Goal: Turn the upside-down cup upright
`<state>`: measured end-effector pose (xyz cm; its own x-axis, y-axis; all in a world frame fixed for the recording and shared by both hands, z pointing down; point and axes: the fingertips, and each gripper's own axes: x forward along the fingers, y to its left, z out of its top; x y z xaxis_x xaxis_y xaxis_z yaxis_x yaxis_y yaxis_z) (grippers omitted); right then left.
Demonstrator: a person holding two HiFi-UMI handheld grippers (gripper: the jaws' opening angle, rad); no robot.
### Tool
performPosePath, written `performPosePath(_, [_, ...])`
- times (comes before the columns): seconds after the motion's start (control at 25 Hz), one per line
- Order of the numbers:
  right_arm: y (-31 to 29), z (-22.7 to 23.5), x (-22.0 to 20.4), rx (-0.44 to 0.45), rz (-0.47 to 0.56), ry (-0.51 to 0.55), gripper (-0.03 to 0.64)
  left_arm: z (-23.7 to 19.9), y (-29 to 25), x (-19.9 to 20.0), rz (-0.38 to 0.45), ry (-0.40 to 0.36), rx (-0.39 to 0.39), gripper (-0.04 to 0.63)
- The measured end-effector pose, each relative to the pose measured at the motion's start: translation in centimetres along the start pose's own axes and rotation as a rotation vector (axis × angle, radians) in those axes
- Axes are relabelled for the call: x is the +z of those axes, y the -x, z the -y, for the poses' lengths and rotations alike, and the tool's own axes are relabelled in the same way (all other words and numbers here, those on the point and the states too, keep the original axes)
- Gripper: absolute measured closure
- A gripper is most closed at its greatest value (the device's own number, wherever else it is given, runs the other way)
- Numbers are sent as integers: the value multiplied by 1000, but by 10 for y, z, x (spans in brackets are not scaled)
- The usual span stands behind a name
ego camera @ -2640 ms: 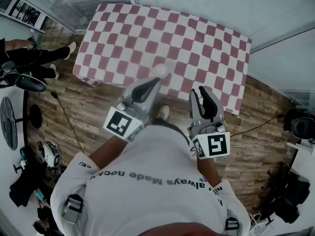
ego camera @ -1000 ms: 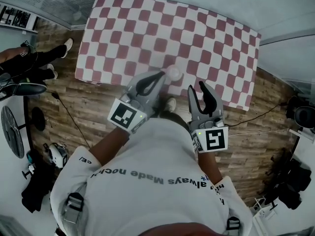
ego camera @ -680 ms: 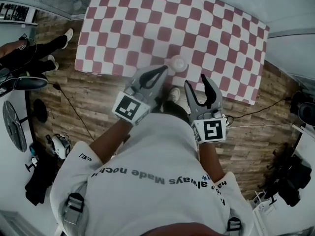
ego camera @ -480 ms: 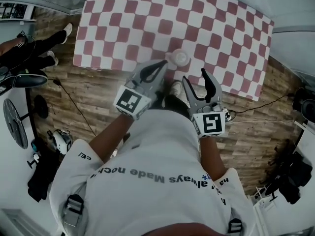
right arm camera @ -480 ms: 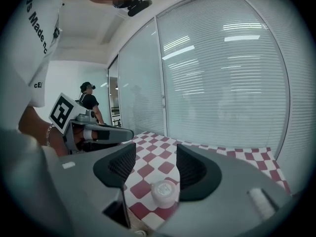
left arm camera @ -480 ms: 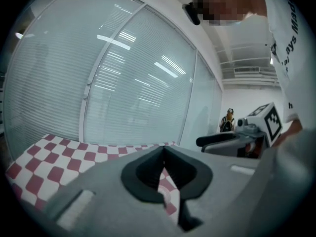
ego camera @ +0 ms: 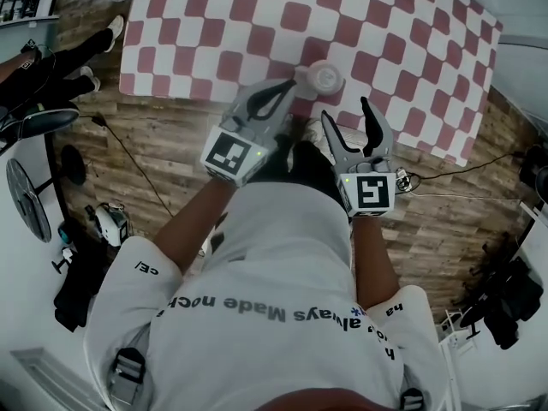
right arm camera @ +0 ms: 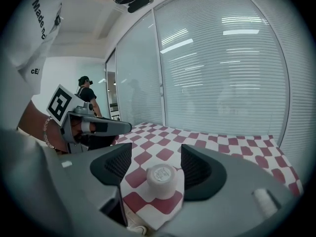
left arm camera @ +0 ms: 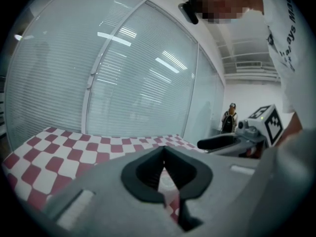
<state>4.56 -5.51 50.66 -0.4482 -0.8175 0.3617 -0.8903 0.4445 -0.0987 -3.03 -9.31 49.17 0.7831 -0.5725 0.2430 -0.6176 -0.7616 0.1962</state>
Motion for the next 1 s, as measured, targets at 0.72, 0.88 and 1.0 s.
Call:
performPosePath(0.72, [-71,21,-105,9,-67,8,236,-29,-40,-99,-64,36,35,591])
performPosePath(0.88, [-79,20,-120,6,-80,15,216,-32,-39,-115,-68,41,39,591])
performPosePath(1.0, [-87,21,-129,15,-80,20,204,-34,-41,-124,-72,36,40,591])
